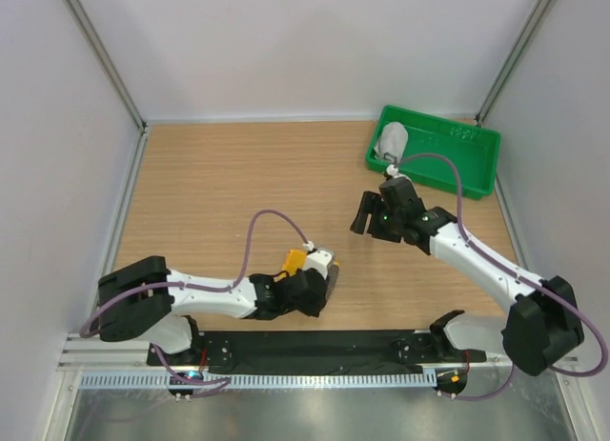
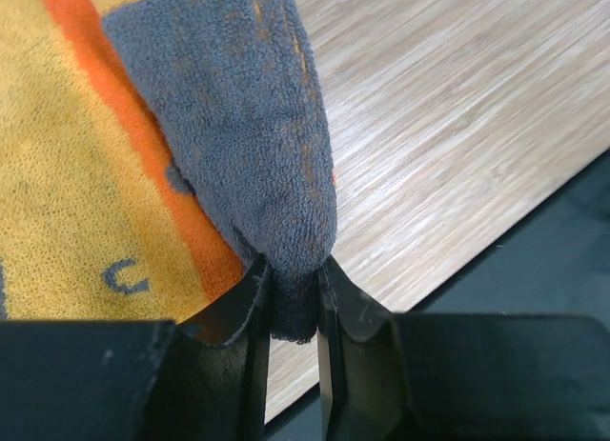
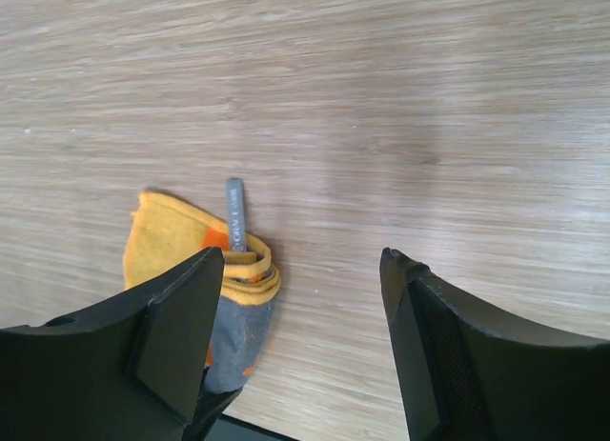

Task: Roll the towels
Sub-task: Roll the towel

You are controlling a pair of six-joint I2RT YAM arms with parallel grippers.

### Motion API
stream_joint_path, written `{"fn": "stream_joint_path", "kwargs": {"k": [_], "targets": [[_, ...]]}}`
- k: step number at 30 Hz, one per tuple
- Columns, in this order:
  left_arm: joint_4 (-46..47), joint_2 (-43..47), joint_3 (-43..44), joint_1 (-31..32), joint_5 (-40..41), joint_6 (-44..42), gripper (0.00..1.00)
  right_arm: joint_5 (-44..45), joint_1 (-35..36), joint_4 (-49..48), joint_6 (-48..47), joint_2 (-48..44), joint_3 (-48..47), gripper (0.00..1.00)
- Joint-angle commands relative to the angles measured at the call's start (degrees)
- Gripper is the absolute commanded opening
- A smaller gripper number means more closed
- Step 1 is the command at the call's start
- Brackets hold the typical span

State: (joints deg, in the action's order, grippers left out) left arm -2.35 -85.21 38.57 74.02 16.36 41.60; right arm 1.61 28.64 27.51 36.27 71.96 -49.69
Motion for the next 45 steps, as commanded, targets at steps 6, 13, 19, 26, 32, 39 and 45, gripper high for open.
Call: {"fn": "stream_joint_path", "kwargs": {"k": [6, 13, 19, 26, 32, 39, 45], "targets": [[18.1, 7.2, -12.3, -7.6, -12.3, 10.8, 0.00, -14.1, -0.4, -17.5, 1.9, -10.4, 14.6, 0.73], [34.0, 10.8, -23.2, -13.3, -18.4, 19.5, 0.00, -24.2, -0.4, -29.5, 4.6, -10.8, 23.2, 0.73], [38.2, 11.0, -27.0, -16.7, -19.3, 23.8, 0.00, -28.4, 0.6, -43.1, 9.4, -8.5, 28.5, 0.70], [44.3, 10.9, -32.0, -20.6, -20.8, 28.4, 0.00, -25.5, 6.9, -52.9, 10.0, -2.5, 31.6, 0.69], [50.7, 7.2, -33.9, -22.1, -22.3, 30.9, 0.00, -24.5, 10.0, -57.7, 9.1, 5.4, 29.9, 0.69], [60.9, -0.6, -35.1, -23.3, -25.5, 33.9, 0.00, -24.5, 11.8, -61.5, 7.7, 13.6, 26.8, 0.68], [67.1, -4.6, -36.5, -23.9, -25.4, 35.9, 0.00, -24.5, 12.1, -63.9, 7.5, 17.2, 25.9, 0.59]]}}
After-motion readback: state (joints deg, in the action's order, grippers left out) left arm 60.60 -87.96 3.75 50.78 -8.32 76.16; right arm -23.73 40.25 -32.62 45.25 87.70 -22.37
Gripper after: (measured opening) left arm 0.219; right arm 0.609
